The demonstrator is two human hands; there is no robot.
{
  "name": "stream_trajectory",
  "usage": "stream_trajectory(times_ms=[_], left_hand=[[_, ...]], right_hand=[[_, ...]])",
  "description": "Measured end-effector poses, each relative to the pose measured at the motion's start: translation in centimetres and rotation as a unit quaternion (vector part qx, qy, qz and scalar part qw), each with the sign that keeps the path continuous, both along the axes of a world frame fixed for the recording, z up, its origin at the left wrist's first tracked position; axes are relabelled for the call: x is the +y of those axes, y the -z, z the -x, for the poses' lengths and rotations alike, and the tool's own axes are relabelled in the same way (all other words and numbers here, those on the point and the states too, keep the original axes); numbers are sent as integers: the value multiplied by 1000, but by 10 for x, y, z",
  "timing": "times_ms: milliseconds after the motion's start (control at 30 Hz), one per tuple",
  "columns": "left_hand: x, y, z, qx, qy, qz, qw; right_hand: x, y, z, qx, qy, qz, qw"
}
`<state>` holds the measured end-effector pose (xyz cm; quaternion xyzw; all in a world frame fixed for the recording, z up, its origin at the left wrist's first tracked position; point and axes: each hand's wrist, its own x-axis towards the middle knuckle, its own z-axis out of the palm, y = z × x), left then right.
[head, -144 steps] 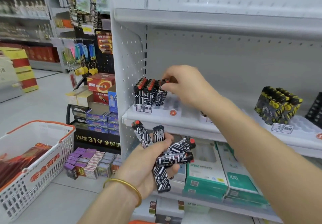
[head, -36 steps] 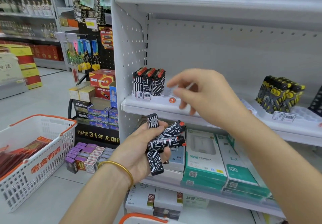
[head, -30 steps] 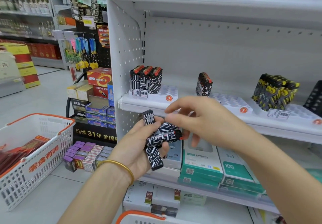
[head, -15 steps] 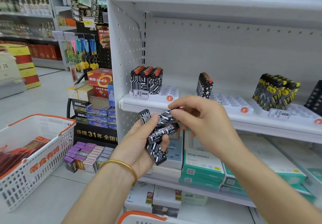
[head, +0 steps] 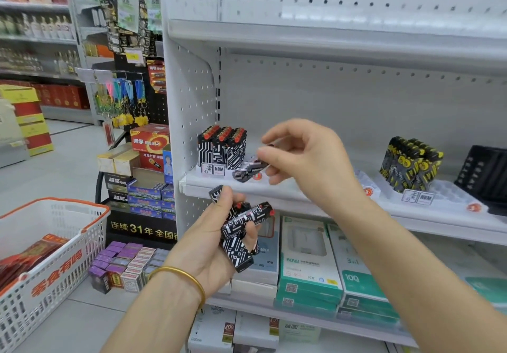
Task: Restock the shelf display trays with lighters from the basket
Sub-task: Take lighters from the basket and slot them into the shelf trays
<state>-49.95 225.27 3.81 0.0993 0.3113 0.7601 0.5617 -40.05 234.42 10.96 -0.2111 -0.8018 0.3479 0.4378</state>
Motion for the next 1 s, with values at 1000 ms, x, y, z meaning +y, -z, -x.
stream_trajectory(times_ms=[1000], left_hand=[[7, -5, 0, -2, 93, 11, 996]], right_hand=[[75, -40, 73, -357, 94, -146, 918]])
